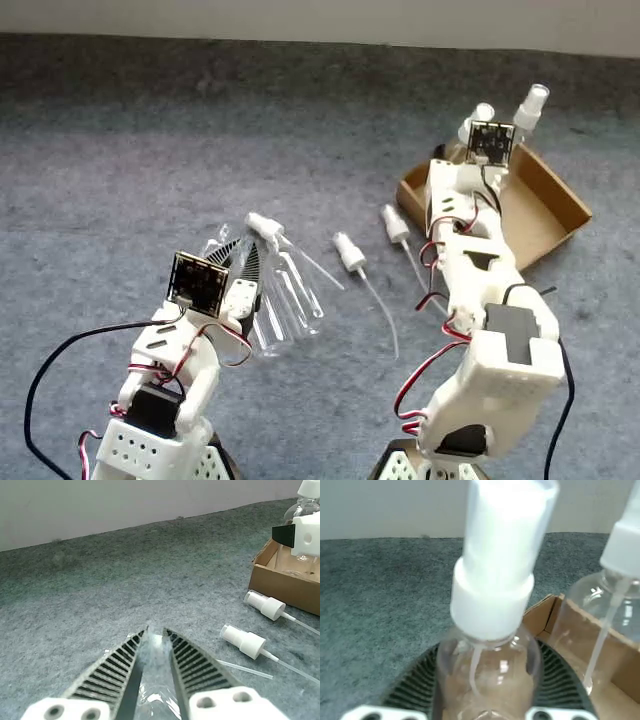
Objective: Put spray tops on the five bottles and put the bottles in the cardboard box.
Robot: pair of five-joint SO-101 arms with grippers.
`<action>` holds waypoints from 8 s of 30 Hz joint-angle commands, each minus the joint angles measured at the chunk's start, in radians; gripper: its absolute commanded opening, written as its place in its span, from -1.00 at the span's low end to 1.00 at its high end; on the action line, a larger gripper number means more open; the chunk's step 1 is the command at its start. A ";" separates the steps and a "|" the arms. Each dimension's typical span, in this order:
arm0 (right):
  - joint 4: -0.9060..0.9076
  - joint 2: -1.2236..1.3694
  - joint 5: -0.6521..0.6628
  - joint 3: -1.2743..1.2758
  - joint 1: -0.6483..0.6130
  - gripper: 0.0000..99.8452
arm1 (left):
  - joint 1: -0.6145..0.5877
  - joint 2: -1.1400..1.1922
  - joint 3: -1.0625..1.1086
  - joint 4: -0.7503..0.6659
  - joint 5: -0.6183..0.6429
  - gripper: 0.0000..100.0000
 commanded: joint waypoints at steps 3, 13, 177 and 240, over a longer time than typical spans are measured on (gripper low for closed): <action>-0.022 -0.015 -0.009 -0.010 -0.021 -0.74 | -0.008 -0.018 0.019 0.002 -0.005 -0.99; -0.015 -0.018 -0.003 -0.002 -0.021 -0.54 | -0.008 -0.018 0.019 0.002 -0.005 -0.99; 2.135 0.476 0.132 -1.282 -0.716 -0.55 | -0.659 -0.019 -0.096 0.695 -0.255 -0.99; 1.248 -1.632 0.074 0.688 -0.255 -0.79 | -0.651 -0.019 -0.087 0.692 -0.253 -0.98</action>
